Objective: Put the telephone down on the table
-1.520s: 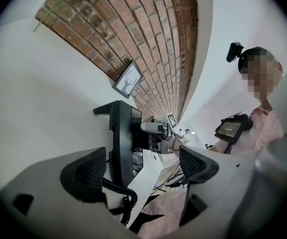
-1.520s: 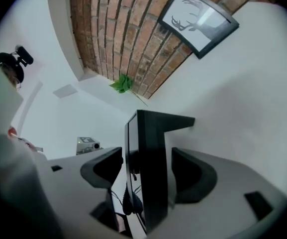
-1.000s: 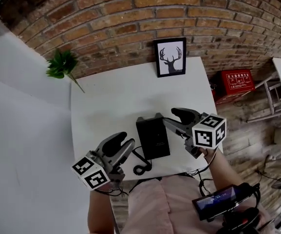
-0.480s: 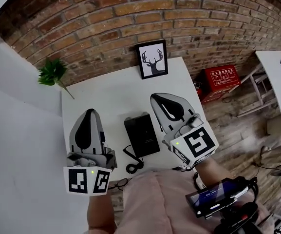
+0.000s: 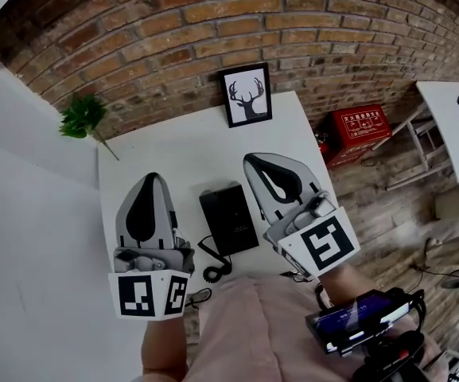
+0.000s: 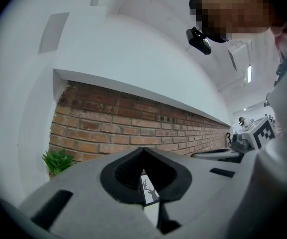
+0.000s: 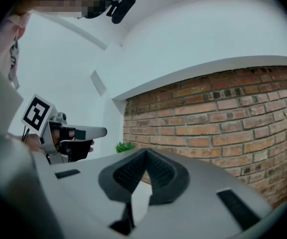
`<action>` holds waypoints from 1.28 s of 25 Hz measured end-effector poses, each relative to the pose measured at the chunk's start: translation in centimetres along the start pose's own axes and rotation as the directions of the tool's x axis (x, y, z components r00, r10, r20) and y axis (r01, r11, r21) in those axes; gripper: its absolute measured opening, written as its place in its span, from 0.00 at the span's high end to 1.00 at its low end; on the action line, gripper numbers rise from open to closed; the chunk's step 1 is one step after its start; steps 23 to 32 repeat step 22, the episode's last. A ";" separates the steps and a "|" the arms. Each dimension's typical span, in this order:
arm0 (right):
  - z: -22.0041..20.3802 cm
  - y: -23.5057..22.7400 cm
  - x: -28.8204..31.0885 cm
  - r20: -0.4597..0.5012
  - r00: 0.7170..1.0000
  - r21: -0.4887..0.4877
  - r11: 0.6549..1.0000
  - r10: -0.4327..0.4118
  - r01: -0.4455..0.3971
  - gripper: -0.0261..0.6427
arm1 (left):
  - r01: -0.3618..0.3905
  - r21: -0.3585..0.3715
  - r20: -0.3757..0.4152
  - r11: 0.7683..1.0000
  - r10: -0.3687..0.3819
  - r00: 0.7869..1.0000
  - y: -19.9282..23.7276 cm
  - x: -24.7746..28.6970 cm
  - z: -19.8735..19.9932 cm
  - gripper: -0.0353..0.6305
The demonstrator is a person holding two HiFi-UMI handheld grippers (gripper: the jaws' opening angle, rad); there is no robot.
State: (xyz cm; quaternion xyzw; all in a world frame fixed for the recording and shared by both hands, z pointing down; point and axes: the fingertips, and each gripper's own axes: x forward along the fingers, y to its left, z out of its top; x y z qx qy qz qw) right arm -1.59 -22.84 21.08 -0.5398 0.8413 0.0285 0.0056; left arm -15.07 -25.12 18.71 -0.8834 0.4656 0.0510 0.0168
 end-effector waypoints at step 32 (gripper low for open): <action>-0.3 0.2 -0.4 -0.010 1.000 -0.010 1.000 -0.011 0.011 0.96 | 0.041 0.053 -0.016 0.998 -0.040 0.999 -1.9 0.2 -0.7 0.95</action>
